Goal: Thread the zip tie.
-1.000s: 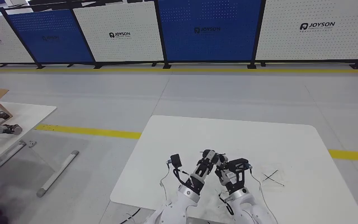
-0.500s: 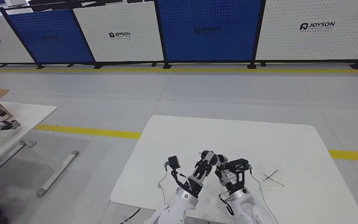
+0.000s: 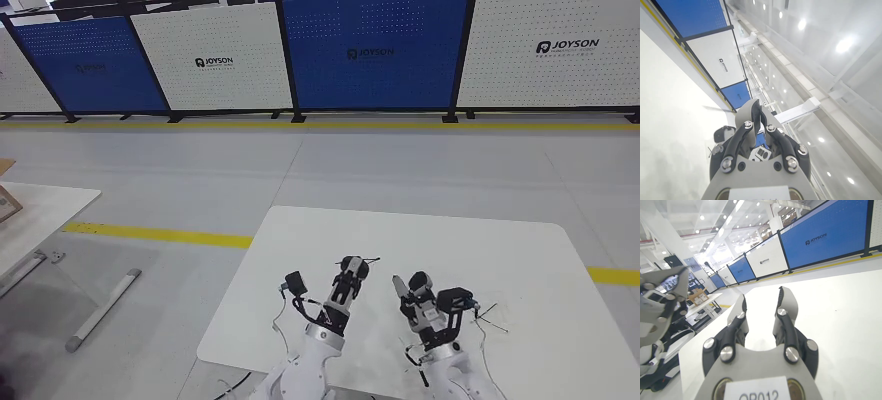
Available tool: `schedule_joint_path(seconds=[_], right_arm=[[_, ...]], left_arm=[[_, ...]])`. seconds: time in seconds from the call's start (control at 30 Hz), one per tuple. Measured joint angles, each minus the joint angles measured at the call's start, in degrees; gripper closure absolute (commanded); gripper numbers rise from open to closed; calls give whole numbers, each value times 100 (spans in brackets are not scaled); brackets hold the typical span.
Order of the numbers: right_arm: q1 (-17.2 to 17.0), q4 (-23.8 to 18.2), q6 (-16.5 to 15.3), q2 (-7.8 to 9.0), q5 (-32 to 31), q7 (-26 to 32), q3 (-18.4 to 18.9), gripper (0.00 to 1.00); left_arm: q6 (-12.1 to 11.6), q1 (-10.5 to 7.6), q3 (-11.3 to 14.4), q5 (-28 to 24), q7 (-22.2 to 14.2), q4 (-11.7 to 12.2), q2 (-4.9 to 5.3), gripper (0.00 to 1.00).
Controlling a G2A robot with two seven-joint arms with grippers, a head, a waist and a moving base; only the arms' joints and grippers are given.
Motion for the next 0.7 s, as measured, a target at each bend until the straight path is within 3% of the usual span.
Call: schedule_joint_path(seconds=[0.1,0.23,0.37,0.43,0.57,0.7], right_arm=[[-216,-175,-195,60,178,-71,300,0],[-573,-424,-680,163,741,-172,884,0],[-889,-808,-695,280,1373,-153,1257,0],[-985,-943,-692,332,1657,-103,1351,0],[-982,-940,-692,333,1631,-98,1348,0],[-981,-939,-692,332,1630,-99,1347,0]], left_arm=[[133,-75,-114,-153,-41,164,1,100],[287,-137,-290,-353,-70,483,6,100],[382,-171,-366,-581,-287,769,11,100],[468,-174,-393,-832,-589,877,18,100],[477,-147,-470,-1320,-1272,965,40,100],[475,-148,-469,-1306,-1172,963,40,100]])
